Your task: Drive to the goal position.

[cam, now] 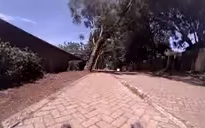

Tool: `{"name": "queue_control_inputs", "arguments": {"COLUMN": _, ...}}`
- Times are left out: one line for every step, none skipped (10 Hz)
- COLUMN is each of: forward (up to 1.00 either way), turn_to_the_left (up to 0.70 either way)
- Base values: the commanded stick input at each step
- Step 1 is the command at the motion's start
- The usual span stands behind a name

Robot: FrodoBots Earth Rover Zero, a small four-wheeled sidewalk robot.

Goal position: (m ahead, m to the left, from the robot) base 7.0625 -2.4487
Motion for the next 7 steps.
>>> {"name": "queue_control_inputs", "arguments": {"forward": 0.70, "turn_to_the_left": 0.00}}
{"name": "queue_control_inputs", "arguments": {"forward": 0.70, "turn_to_the_left": 0.00}}
{"name": "queue_control_inputs", "arguments": {"forward": 0.70, "turn_to_the_left": 0.00}}
{"name": "queue_control_inputs", "arguments": {"forward": 0.70, "turn_to_the_left": 0.00}}
{"name": "queue_control_inputs", "arguments": {"forward": 0.70, "turn_to_the_left": 0.00}}
{"name": "queue_control_inputs", "arguments": {"forward": 0.70, "turn_to_the_left": 0.00}}
{"name": "queue_control_inputs", "arguments": {"forward": 0.70, "turn_to_the_left": 0.00}}
